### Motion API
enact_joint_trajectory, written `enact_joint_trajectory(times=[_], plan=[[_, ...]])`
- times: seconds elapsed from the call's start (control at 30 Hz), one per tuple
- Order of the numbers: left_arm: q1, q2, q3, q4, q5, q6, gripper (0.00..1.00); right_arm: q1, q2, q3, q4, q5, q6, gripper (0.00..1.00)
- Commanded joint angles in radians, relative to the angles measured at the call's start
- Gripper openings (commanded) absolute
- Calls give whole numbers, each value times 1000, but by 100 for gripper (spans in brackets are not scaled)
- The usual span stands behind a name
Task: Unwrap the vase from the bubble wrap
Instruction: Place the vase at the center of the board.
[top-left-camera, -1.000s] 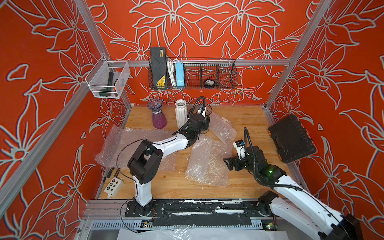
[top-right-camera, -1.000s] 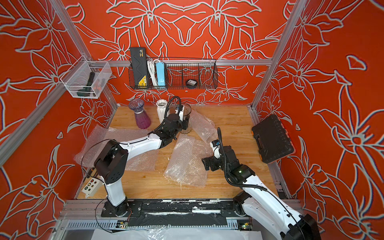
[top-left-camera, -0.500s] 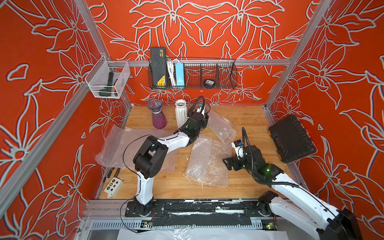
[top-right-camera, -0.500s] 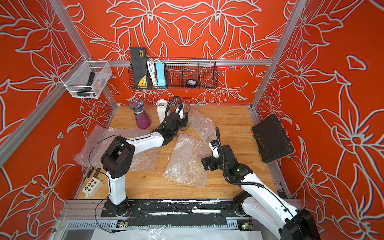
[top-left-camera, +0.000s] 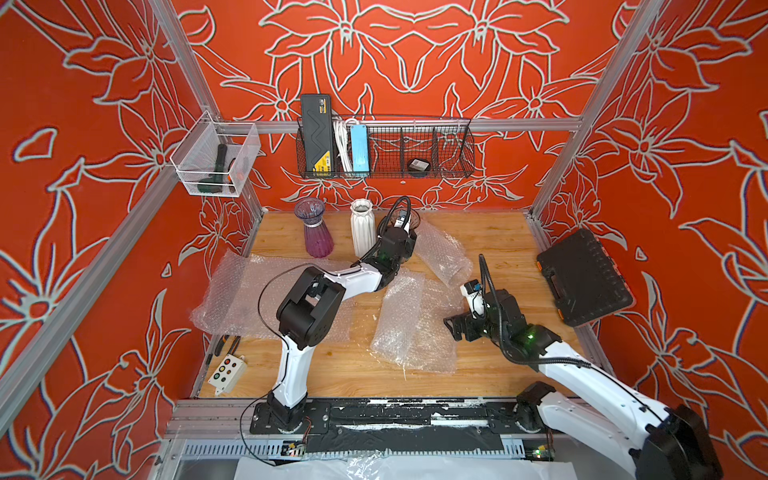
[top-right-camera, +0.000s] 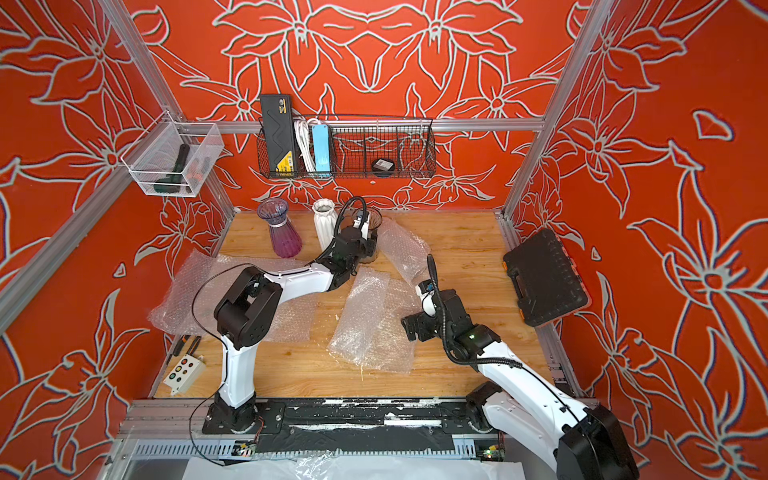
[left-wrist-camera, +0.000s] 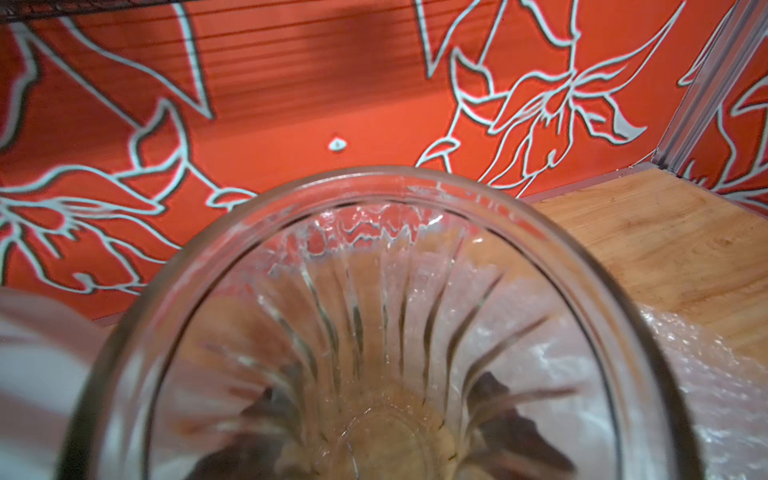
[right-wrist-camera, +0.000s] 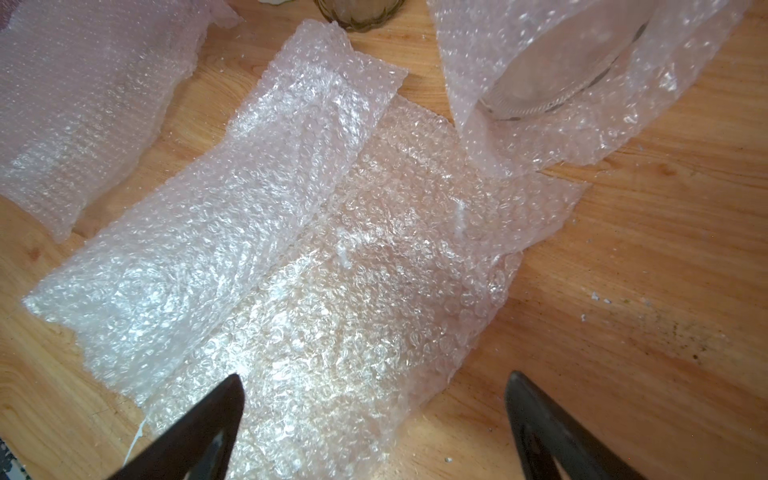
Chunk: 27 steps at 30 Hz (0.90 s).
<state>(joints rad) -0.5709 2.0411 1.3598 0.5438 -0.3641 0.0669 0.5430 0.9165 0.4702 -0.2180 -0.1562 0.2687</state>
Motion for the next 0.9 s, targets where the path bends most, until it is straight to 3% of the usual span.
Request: enact_joint_trajectory(times=[0.0, 0.17, 0.3, 0.4, 0.87], plan=[[9, -12, 37, 137, -1, 13, 24, -3, -1, 24, 16, 17, -22, 98], [10, -22, 22, 138, -1, 12, 70, -3, 1, 27, 26, 15, -23, 98], [10, -30, 28, 127, -2, 20, 93, -2, 1, 25, 33, 13, -23, 98], [11, -38, 28, 117, 1, 20, 98, -2, -1, 23, 34, 15, -23, 98], [3, -152, -41, 63, -32, -5, 98, -3, -36, 17, 36, 11, -22, 98]])
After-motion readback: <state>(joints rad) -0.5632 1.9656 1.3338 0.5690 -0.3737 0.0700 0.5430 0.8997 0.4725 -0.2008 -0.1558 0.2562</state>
